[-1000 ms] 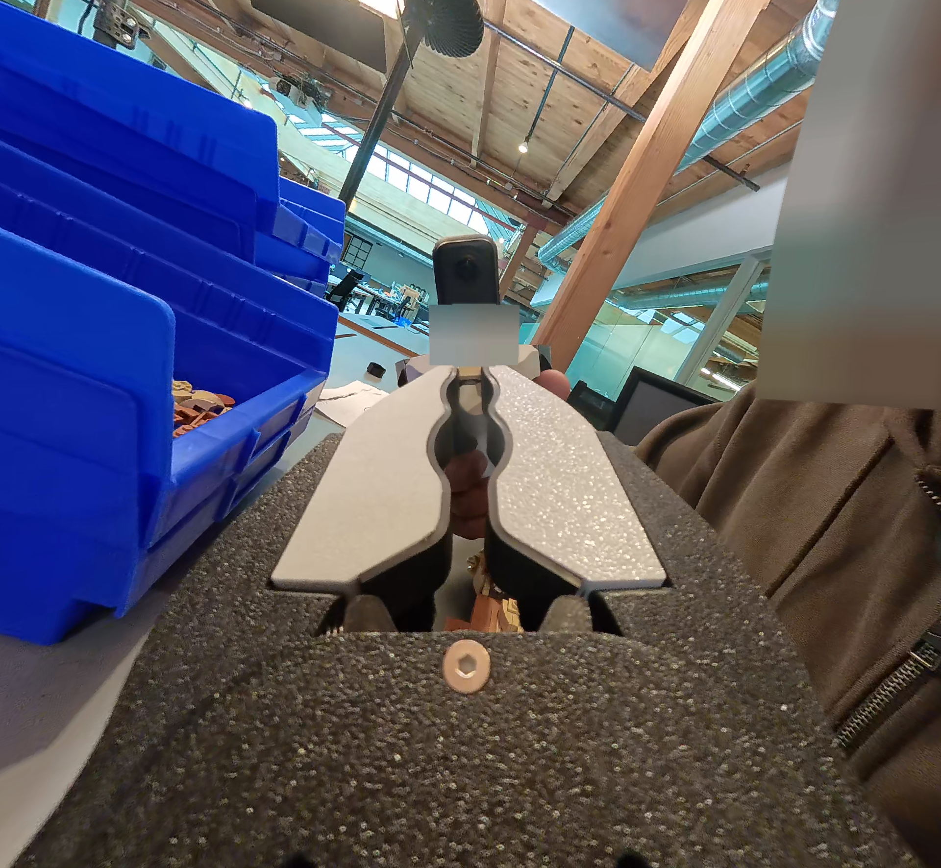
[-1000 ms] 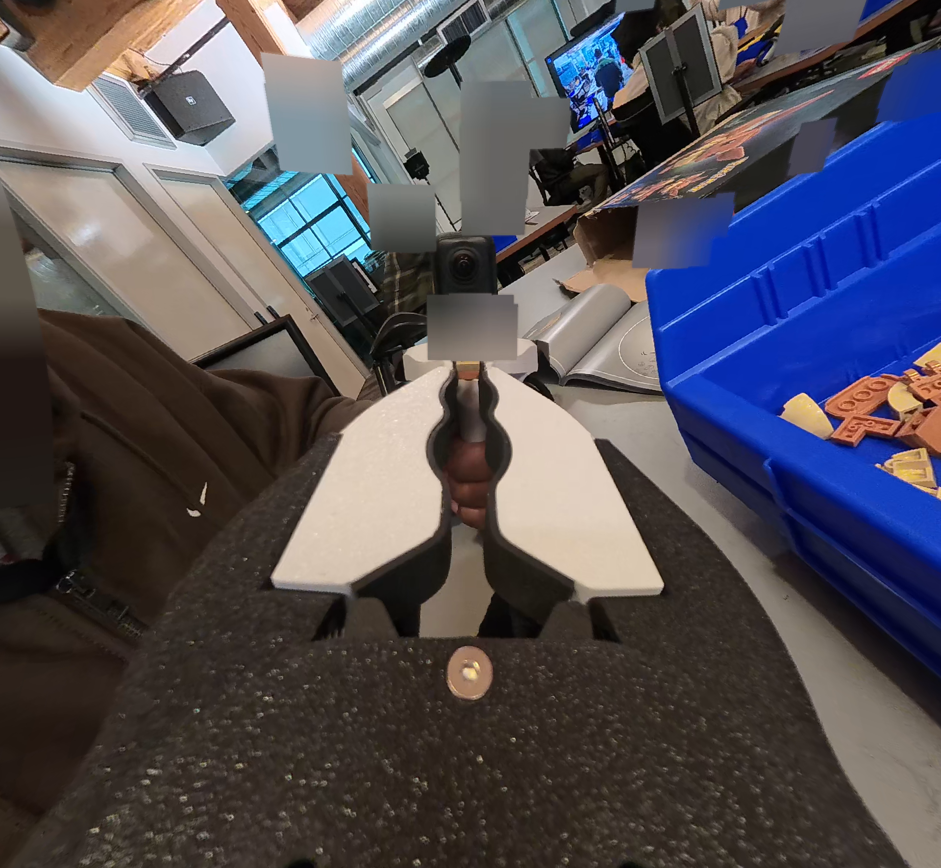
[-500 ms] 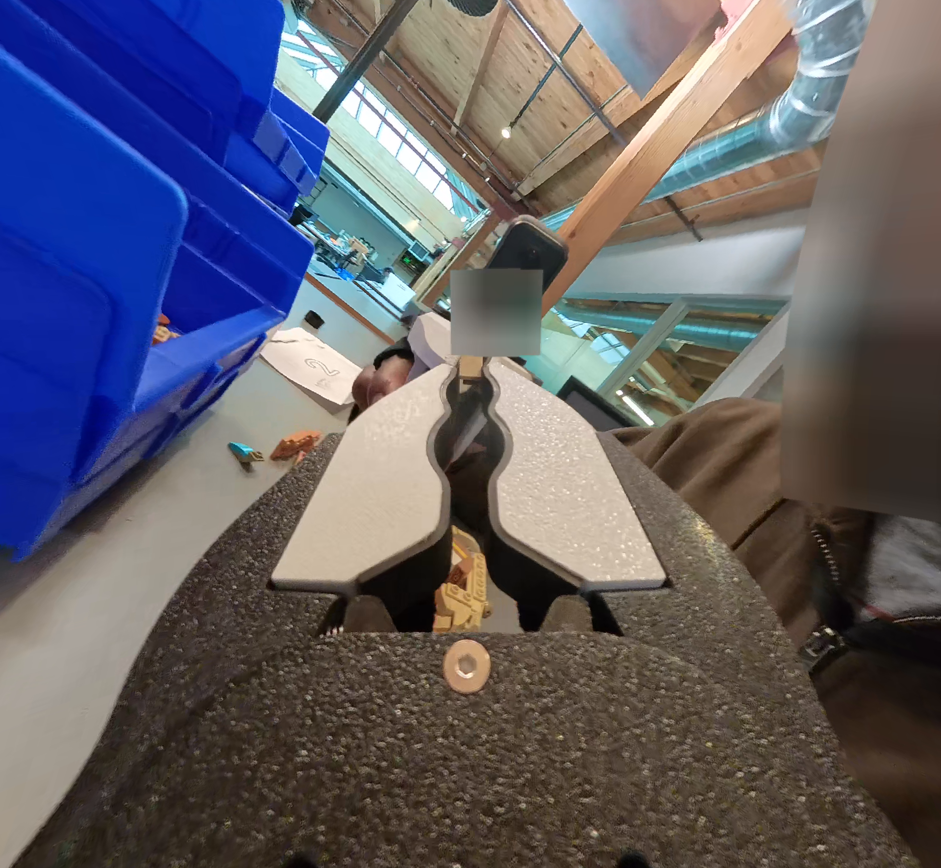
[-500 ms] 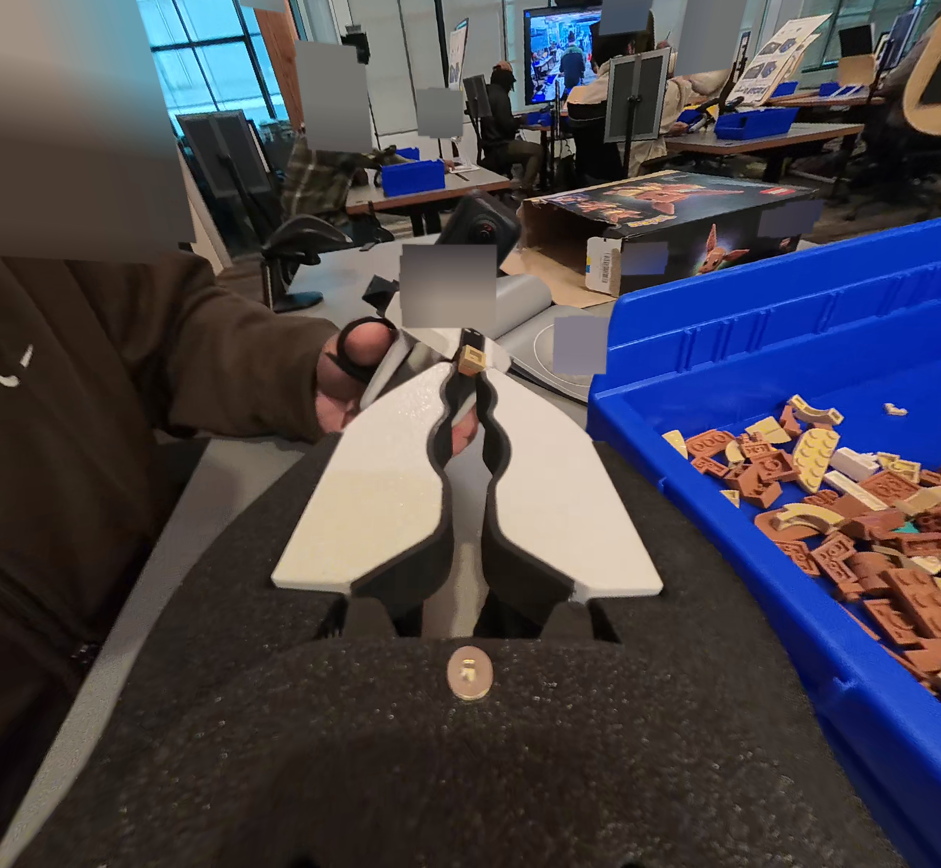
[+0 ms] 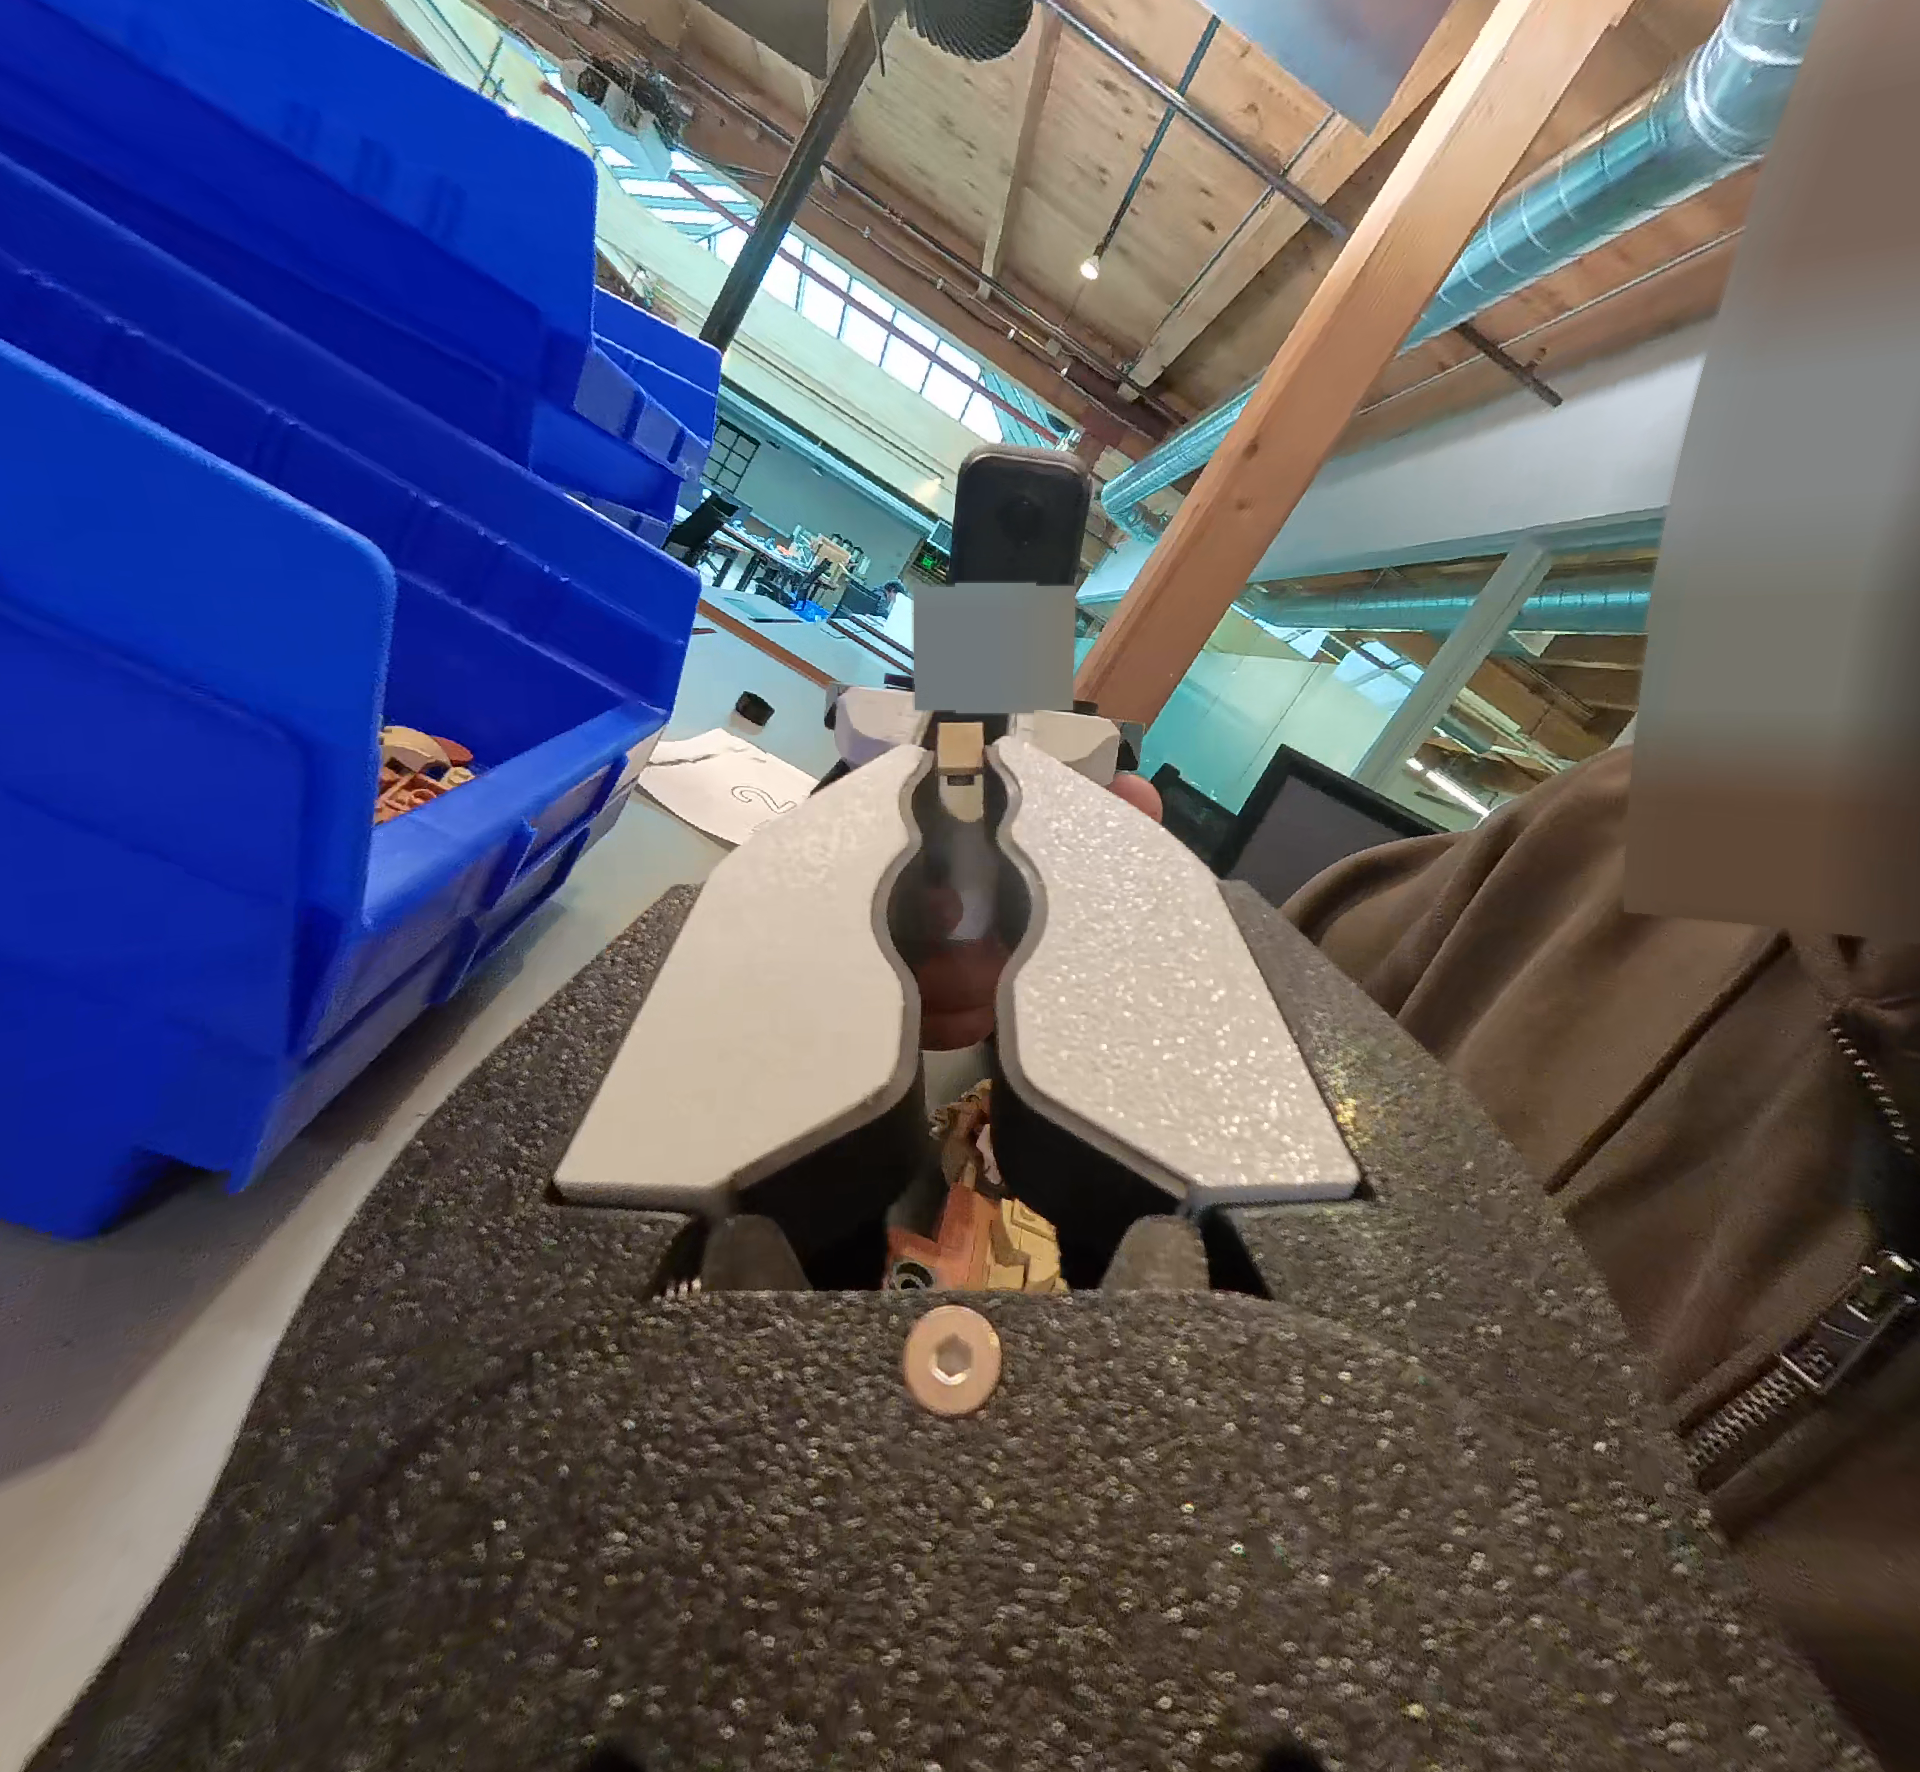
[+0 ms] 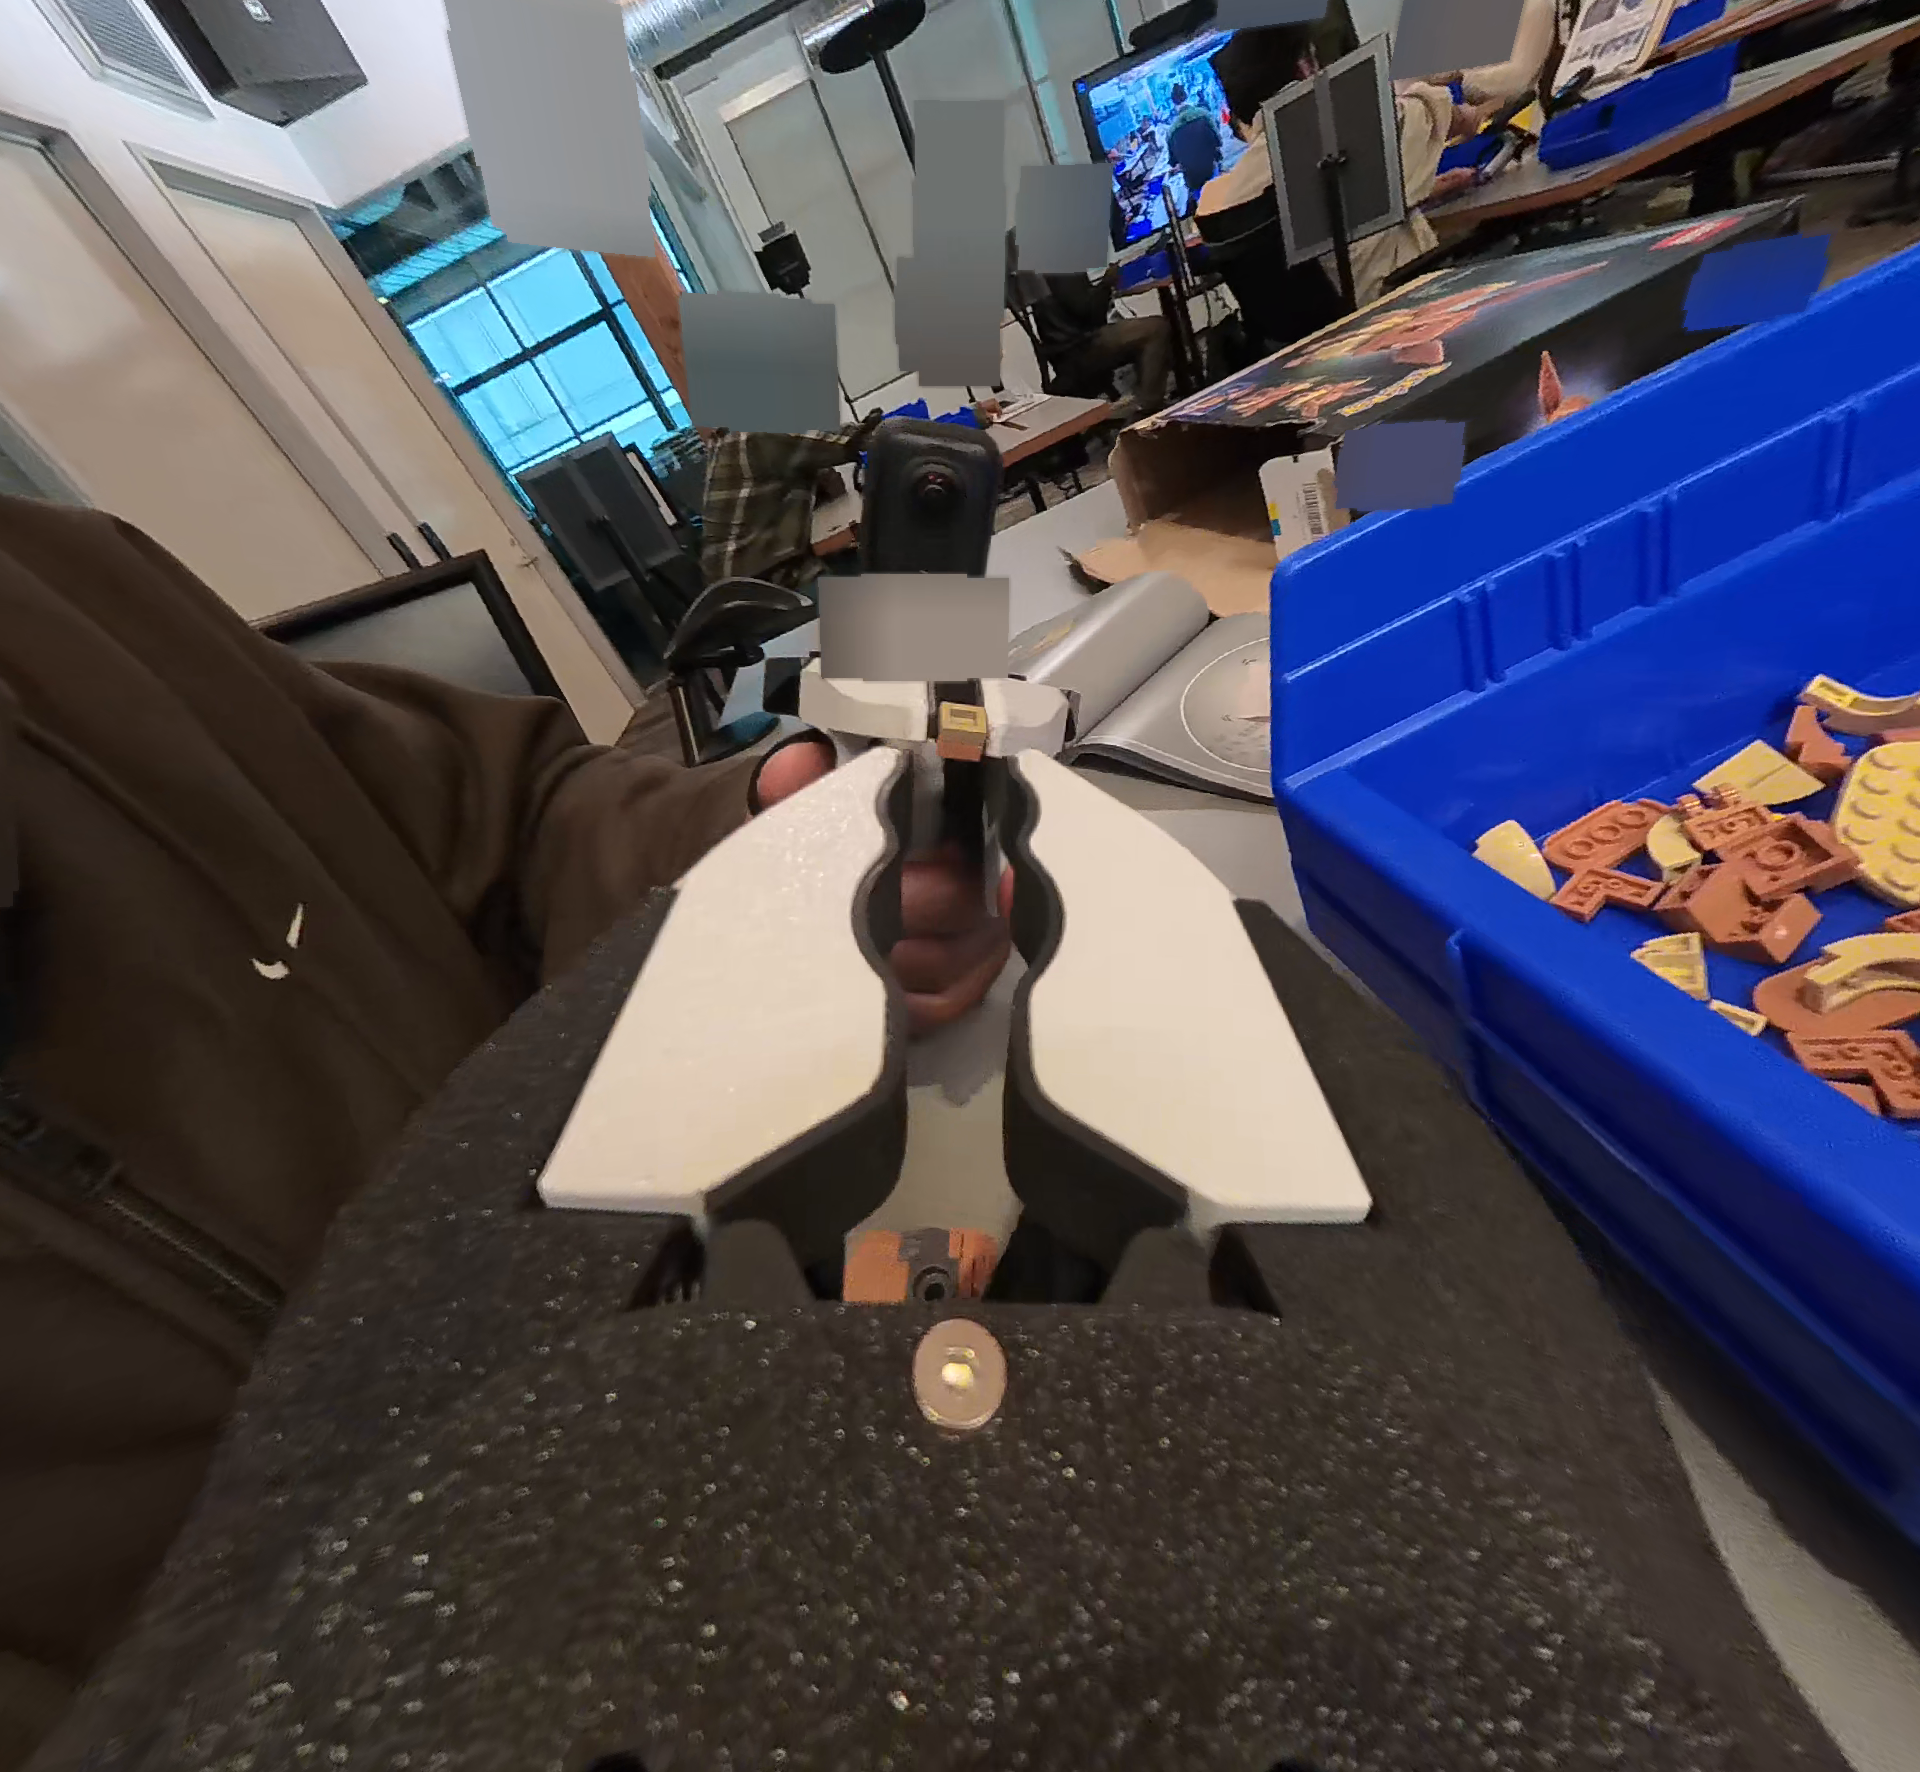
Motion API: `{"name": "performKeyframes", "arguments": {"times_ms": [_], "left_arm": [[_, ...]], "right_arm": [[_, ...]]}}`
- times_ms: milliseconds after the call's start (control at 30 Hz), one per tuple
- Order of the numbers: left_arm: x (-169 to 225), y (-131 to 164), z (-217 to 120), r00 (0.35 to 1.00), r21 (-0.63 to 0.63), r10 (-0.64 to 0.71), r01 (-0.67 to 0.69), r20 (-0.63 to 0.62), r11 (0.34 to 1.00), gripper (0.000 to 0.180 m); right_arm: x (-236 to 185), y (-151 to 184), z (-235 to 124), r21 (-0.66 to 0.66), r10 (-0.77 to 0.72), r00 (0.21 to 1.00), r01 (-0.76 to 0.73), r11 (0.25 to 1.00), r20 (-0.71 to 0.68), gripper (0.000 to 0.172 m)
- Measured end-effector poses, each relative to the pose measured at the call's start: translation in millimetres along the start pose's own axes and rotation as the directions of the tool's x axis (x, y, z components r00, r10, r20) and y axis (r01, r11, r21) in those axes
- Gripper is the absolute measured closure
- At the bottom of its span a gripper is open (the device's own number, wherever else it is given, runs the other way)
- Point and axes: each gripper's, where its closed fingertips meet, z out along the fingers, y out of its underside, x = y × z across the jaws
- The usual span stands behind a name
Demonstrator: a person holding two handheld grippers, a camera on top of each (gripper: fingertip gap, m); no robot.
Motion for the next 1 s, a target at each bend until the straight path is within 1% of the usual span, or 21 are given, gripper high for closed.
{"name": "performKeyframes", "arguments": {"times_ms": [300, 500, 600, 800, 900, 1000], "left_arm": [[1.8, 4.9, 2.1, 0.998, -0.025, 0.058, -0.058, 0.006, 0.998, 0.172], [2.2, 4.6, 2.0, 1.0, -0.011, 0.027, -0.027, -0.002, 1.0, 0.173], [3.4, 4.8, 2.6, 1.0, -0.008, -0.011, 0.011, -0.014, 1.0, 0.173], [2.6, 6.3, 3.1, 0.991, -0.008, -0.129, 0.129, -0.038, 0.992, 0.172], [1.3, 7.6, 3.3, 0.984, -0.008, -0.173, 0.173, -0.04, 0.985, 0.172], [-0.4, 9.8, 3.9, 0.976, -0.01, -0.215, 0.214, -0.041, 0.977, 0.172]], "right_arm": [[-2.3, 0.6, 1.6, 0.019, 0.084, 0.996, -0.085, 0.996, 0.042, 0.164], [-2.9, 1.0, 1.6, 0.022, 0.072, 0.997, -0.073, 0.997, 0.04, 0.164], [-3.8, 1.3, 0.9, 0.023, 0.02, 0.999, -0.02, 1.0, 0.031, 0.164], [-2.9, 4.0, -0.4, -0.004, -0.118, 0.993, 0.118, 0.993, -0.012, 0.163], [-1.5, 6.5, -1.4, -0.048, -0.219, 0.975, 0.216, 0.975, -0.045, 0.164], [0.8, 9.0, -2.9, -0.11, -0.334, 0.939, 0.324, 0.94, -0.081, 0.164]]}}
